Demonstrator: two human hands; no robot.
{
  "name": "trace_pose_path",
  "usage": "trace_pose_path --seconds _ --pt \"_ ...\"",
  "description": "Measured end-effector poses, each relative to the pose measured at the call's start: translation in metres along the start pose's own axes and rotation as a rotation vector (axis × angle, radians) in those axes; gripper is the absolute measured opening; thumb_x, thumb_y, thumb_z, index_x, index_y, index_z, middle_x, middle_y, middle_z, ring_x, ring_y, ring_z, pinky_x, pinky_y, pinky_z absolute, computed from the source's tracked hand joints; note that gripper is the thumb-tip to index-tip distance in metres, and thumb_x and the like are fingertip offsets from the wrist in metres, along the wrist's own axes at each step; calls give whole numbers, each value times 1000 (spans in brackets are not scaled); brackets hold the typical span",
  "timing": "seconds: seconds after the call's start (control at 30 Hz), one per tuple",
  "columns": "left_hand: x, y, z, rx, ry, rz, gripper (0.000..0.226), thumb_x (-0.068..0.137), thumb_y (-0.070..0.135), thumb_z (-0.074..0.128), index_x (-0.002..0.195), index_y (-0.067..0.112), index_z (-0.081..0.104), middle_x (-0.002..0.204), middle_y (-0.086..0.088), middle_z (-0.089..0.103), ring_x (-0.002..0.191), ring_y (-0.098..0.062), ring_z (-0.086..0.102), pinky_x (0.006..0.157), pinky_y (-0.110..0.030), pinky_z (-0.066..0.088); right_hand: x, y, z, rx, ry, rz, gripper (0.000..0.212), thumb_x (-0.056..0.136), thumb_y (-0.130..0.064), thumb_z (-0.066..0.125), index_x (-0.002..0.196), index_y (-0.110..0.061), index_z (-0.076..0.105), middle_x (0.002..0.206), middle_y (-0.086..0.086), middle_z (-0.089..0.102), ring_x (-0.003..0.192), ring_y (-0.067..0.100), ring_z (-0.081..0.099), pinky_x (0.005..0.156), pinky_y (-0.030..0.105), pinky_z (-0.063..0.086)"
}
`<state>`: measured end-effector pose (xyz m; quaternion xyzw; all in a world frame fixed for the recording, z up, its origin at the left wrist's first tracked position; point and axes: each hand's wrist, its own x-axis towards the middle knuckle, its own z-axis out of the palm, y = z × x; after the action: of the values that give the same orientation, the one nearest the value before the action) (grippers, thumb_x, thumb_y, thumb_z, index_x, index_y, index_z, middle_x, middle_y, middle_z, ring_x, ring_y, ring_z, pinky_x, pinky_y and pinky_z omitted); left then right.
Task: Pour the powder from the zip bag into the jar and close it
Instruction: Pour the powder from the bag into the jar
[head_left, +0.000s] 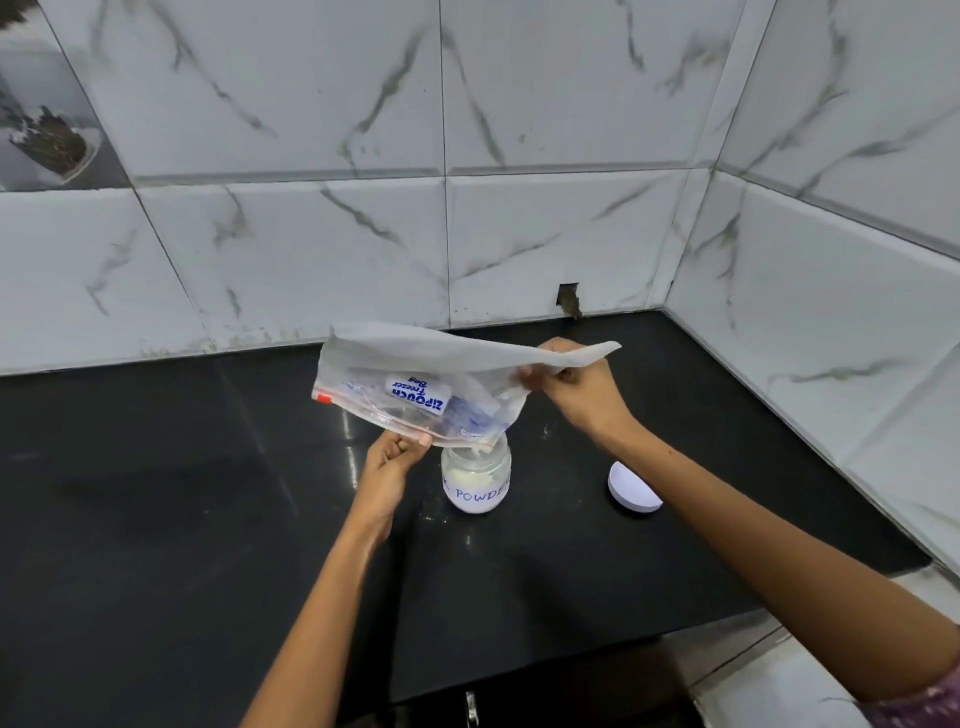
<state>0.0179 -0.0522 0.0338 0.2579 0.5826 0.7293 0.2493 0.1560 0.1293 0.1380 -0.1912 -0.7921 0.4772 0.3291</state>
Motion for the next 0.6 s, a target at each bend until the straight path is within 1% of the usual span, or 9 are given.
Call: trace_pose_path --seconds 0.1,0.23,0.3,0.37,0.4,0.47,0.5,0.53,0.6 --pt "-1 -1 0 -7 -7 0 20 91 7 59 108 15 66 105 5 74 108 -8 65 96 -22 43 1 2 0 11 24 0 1 82 3 64 83 3 64 82 9 67 77 21 63 71 41 53" --pt "0 -2 2 -20 -4 -10 20 90 8 59 108 13 66 104 5 74 106 -7 65 95 -23 43 5 6 -2 1 48 30 10 81 3 62 81 -7 64 81 10 69 79 26 67 70 40 54" --pt "1 -2 2 -21 -1 -16 21 90 7 60 109 12 65 103 5 74 106 -8 65 98 -25 42 10 9 -2 47 56 115 16 82 6 59 82 -9 64 86 17 70 83 32 69 74 43 57" --pt "1 -2 1 -21 -5 -19 21 90 8 60 110 10 65 105 3 74 108 -11 65 101 -29 42 15 9 -2 128 59 204 13 82 9 60 85 -3 65 90 24 69 86 36 69 75 44 59" --pt "2 -2 2 -18 -10 -18 21 90 8 60 111 10 64 107 1 74 109 -13 65 102 -30 43 18 9 -4 176 70 238 13 82 9 61 87 -1 66 87 23 70 82 32 70 70 40 60" --pt "3 0 4 -13 -21 -11 22 90 7 60 111 9 65 109 -2 73 111 -17 64 102 -32 44 24 6 -8 276 66 276 16 83 10 60 86 -5 67 75 9 71 67 15 71 53 23 55" --pt "4 0 4 -12 -25 -5 22 90 6 59 111 9 65 110 -3 73 112 -18 64 102 -33 44 27 4 -11 307 57 288 17 84 7 60 89 -7 67 73 3 71 62 8 69 50 18 53" --pt "4 0 5 -10 -30 0 22 90 5 59 111 10 65 110 -2 73 112 -18 64 102 -33 44 30 3 -14 315 49 304 14 86 2 62 93 -9 67 76 0 71 62 5 69 50 17 53" --pt "5 1 5 -9 -36 3 22 90 5 59 110 13 66 110 0 73 111 -17 64 101 -31 44 36 2 -22 274 39 329 7 88 -13 65 95 -14 67 84 -2 71 64 2 70 51 16 53"
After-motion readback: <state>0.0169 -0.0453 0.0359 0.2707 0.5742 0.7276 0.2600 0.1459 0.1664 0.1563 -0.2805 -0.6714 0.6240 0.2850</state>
